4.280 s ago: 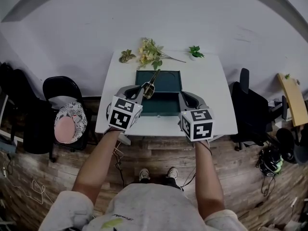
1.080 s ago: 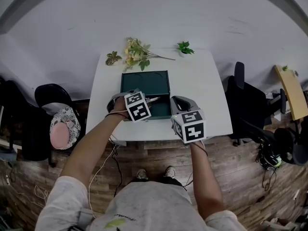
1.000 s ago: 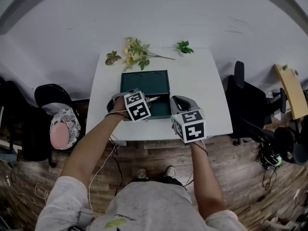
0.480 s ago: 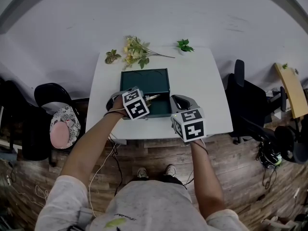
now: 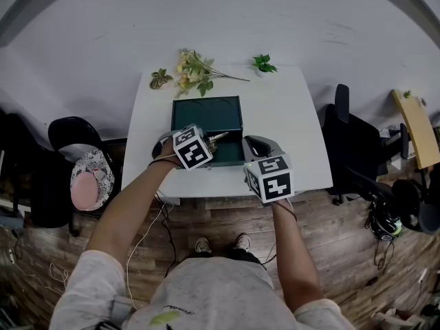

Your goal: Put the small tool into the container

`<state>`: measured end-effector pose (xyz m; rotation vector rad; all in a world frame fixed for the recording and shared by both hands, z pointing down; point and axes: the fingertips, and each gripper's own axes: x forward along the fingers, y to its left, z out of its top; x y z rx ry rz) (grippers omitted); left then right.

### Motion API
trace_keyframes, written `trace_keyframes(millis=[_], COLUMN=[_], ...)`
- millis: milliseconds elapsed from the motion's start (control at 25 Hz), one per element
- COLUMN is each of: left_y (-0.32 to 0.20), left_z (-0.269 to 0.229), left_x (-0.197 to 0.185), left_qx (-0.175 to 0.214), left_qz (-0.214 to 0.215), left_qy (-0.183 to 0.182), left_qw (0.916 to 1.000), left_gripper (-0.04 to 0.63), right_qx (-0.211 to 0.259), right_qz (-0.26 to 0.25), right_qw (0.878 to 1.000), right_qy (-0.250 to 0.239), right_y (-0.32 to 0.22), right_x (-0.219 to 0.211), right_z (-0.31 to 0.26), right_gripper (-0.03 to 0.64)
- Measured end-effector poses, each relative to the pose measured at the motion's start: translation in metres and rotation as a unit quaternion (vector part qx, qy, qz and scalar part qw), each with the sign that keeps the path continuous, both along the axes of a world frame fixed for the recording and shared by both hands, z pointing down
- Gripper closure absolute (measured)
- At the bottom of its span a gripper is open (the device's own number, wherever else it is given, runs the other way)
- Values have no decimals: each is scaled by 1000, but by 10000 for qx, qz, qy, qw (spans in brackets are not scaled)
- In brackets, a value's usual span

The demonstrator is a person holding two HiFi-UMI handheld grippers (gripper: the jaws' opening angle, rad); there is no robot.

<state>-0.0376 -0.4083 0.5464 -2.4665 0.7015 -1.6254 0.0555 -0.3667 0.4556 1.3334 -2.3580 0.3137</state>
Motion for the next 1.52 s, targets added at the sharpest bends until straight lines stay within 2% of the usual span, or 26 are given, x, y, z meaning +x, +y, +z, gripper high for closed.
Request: trace_keyframes(millis=[760,1520], left_y=[17,26], left_z=[10,18], left_x=[6,9], left_qx=[-131,-163], left_qz=[59,103], left_qy=[181,158], left_qw=[9997,9997], left_gripper=[558,548], right_qx=[-74,-143], right_qz=[-19,48], right_qw=[10000,9999], right_qy=[-22,5], right_y=[16,29], right_x=[-4,1], right_z=[8,12], right_gripper=[612,612])
